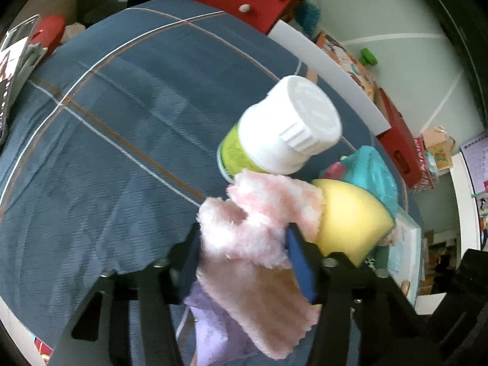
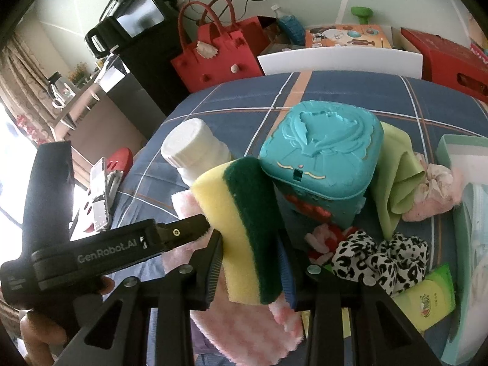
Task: Organize soft objects
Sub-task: 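Close the left tool on the pink fluffy towel while the right tool holds the sponge, then lift the towel and sponge and carry both tools over the white tray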
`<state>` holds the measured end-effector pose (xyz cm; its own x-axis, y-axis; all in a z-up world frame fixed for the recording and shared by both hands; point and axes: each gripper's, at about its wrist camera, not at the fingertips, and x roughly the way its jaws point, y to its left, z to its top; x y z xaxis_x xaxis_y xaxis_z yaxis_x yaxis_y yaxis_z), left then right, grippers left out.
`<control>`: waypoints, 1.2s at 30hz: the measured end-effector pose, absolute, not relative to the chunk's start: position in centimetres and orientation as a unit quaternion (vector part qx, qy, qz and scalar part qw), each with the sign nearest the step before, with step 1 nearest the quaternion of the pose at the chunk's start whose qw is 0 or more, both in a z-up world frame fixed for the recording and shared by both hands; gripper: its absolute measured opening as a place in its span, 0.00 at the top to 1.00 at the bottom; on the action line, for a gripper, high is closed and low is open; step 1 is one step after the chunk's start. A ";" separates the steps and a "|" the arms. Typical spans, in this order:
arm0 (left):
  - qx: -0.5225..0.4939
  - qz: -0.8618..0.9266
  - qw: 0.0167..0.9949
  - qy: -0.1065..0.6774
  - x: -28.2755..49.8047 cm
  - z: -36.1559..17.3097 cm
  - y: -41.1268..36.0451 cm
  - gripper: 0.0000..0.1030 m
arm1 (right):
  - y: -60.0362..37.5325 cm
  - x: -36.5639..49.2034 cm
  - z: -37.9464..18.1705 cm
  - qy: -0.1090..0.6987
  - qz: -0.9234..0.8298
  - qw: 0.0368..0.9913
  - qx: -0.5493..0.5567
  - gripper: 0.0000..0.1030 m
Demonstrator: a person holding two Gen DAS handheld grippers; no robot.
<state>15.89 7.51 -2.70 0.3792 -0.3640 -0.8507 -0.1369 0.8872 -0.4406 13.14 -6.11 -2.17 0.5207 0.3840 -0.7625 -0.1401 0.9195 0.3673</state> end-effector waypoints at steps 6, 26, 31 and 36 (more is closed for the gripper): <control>-0.231 -0.077 0.805 0.540 15.8 -2.0 7.0 0.71 | -6.0 13.1 -2.2 0.465 0.152 0.862 0.130 0.65; -0.222 -0.090 0.834 0.496 14.1 1.4 6.7 0.87 | -7.0 11.8 0.1 0.436 0.163 0.872 0.153 0.67; -0.222 -0.106 0.852 0.462 13.1 4.0 6.5 0.87 | -7.5 10.7 2.6 0.404 0.171 0.885 0.157 0.67; -0.218 -0.110 0.872 0.425 12.1 6.4 6.5 0.87 | -8.2 9.5 5.2 0.365 0.175 0.900 0.163 0.67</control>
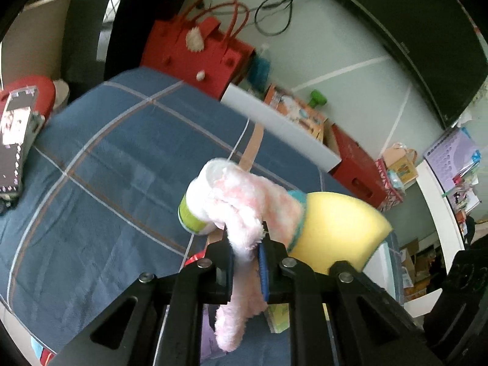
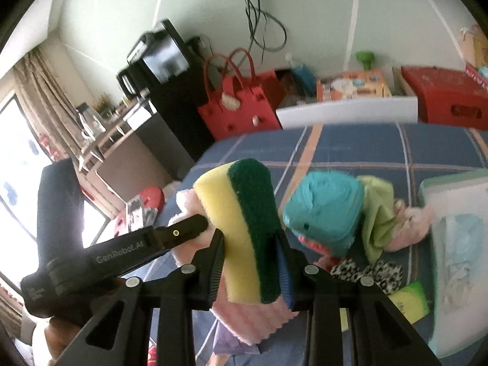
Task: Organize soft objects
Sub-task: 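Lift the towel and sponge and carry both tools over the white tray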
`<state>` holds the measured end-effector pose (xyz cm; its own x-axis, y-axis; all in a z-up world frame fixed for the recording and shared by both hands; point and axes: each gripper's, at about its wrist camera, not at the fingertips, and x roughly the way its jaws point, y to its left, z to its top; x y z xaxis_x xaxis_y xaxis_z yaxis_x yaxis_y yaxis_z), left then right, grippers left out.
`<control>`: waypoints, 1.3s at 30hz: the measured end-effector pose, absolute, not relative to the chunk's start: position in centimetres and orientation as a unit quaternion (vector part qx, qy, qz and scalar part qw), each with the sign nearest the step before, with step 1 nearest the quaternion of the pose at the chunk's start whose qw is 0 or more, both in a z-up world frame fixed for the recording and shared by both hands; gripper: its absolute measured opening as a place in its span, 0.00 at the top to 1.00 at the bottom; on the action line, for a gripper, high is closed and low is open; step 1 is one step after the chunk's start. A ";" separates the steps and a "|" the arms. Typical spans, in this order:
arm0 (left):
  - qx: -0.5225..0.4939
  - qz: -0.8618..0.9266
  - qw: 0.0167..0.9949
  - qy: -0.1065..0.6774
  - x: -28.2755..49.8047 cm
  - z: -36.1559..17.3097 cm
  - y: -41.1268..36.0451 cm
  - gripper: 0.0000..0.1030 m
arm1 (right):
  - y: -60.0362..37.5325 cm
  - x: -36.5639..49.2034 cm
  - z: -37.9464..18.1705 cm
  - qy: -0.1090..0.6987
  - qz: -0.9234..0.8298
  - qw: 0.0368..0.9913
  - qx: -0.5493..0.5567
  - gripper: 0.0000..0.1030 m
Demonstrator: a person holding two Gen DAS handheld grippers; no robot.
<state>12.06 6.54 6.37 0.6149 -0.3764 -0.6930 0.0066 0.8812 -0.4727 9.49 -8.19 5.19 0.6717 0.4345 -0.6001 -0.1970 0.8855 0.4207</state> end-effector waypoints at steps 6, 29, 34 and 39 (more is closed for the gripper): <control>-0.214 -0.106 0.884 0.402 11.5 8.1 6.6 0.87 | -9.5 8.6 7.3 0.331 0.159 0.916 0.160 0.67; -0.090 -0.214 0.911 0.340 11.1 16.7 -7.1 0.87 | -27.7 6.1 8.7 0.286 -0.076 0.922 0.250 0.67; -0.059 -0.264 0.906 0.326 10.8 17.8 -12.1 0.87 | -33.0 4.0 8.4 0.274 -0.150 0.908 0.278 0.67; -0.036 -0.311 0.894 0.319 11.3 17.2 -16.6 0.87 | -36.4 2.4 7.9 0.270 -0.204 0.897 0.285 0.67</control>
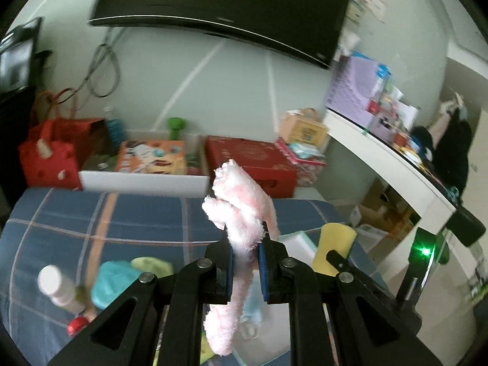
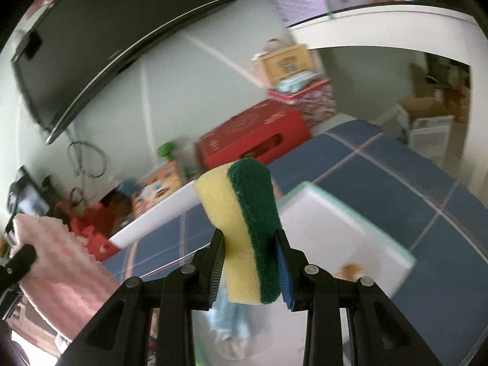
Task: Organize soft objects
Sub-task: 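Lift the towel and sponge and carry both tools over the white tray, then open both tools to drop the towel and sponge into the tray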
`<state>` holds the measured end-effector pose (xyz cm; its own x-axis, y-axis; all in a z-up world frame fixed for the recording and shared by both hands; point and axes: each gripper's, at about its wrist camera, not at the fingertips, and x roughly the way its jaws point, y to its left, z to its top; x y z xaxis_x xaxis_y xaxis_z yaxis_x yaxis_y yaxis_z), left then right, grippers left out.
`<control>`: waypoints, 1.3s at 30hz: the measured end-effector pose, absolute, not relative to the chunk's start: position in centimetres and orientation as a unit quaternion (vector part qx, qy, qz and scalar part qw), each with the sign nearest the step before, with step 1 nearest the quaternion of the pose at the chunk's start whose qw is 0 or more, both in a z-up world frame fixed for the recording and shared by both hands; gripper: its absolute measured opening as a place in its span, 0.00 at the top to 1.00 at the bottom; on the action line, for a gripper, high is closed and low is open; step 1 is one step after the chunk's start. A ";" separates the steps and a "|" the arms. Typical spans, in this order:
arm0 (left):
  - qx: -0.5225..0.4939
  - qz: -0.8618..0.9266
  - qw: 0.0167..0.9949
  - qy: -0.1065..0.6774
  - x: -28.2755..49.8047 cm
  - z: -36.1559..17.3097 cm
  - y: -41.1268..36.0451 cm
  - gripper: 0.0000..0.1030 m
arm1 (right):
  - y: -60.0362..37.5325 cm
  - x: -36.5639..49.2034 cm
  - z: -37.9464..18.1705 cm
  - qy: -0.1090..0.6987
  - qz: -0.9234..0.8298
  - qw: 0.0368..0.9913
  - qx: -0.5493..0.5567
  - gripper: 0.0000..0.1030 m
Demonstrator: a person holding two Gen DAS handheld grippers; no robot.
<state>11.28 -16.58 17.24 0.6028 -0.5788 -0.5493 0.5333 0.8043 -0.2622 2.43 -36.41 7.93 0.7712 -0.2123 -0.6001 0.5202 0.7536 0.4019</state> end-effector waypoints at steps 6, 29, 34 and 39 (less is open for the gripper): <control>-0.016 -0.349 0.878 0.326 13.0 14.0 -20.4 0.87 | -38.8 2.8 6.7 0.283 -0.233 0.887 0.282 0.67; 0.024 -0.301 0.820 0.487 18.6 -2.5 -24.5 0.86 | -40.9 5.6 1.3 0.348 -0.314 0.853 0.230 0.67; 0.018 -0.295 0.816 0.497 18.7 -2.6 -24.0 0.78 | -40.5 6.1 1.0 0.362 -0.304 0.852 0.225 0.65; 0.013 -0.303 0.815 0.494 18.5 -1.7 -23.2 0.36 | -40.1 6.4 1.0 0.369 -0.286 0.854 0.229 0.64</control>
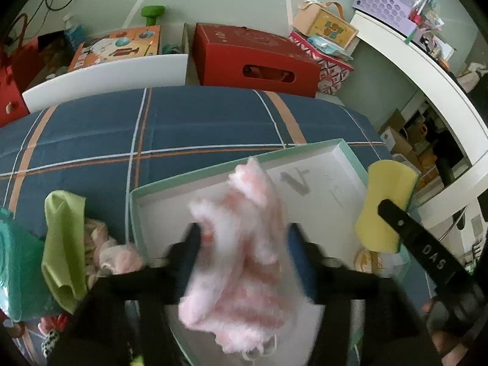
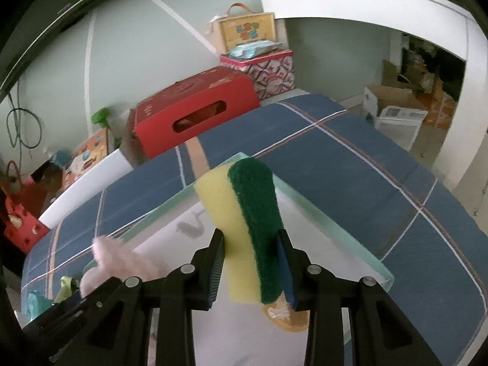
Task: Organize soft objects
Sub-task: 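Open both tools to drop the towel and sponge into the tray, then move both tools back from the tray toward the pile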
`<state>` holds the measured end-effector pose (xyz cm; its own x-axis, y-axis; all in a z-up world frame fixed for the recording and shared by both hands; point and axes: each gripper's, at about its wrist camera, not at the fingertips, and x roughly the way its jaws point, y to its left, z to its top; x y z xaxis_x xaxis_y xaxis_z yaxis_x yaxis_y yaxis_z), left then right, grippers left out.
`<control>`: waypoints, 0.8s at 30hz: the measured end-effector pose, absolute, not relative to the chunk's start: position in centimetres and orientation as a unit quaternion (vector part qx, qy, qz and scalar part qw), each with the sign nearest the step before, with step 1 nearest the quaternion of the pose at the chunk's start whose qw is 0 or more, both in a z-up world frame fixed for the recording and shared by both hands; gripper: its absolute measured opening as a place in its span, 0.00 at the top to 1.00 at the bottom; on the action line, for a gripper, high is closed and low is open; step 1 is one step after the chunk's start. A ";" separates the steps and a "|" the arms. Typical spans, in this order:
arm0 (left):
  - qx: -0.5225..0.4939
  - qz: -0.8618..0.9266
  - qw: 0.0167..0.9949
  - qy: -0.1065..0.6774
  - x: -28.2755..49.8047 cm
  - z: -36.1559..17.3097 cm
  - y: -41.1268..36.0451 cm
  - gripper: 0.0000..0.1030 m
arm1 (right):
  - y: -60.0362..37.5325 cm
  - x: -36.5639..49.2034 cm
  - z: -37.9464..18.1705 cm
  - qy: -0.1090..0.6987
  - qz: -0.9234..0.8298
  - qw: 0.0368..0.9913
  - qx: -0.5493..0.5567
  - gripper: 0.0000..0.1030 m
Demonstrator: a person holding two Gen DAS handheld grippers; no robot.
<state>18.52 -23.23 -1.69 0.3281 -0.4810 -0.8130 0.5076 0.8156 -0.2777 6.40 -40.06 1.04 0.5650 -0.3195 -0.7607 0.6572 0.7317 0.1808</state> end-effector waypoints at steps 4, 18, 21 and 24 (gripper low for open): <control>0.016 -0.295 0.818 0.494 18.5 -0.9 -22.6 0.29 | -39.5 6.9 0.9 0.380 -0.263 0.856 0.230 0.58; 0.032 -0.228 0.845 0.482 18.0 0.9 -18.8 0.16 | -39.8 6.4 1.4 0.386 -0.250 0.849 0.261 0.33; 0.033 -0.215 0.846 0.486 18.0 0.8 -18.1 0.16 | -39.8 6.5 1.1 0.393 -0.245 0.847 0.261 0.31; 0.032 -0.207 0.847 0.489 17.8 0.7 -17.5 0.16 | -40.1 6.1 1.2 0.392 -0.248 0.843 0.271 0.31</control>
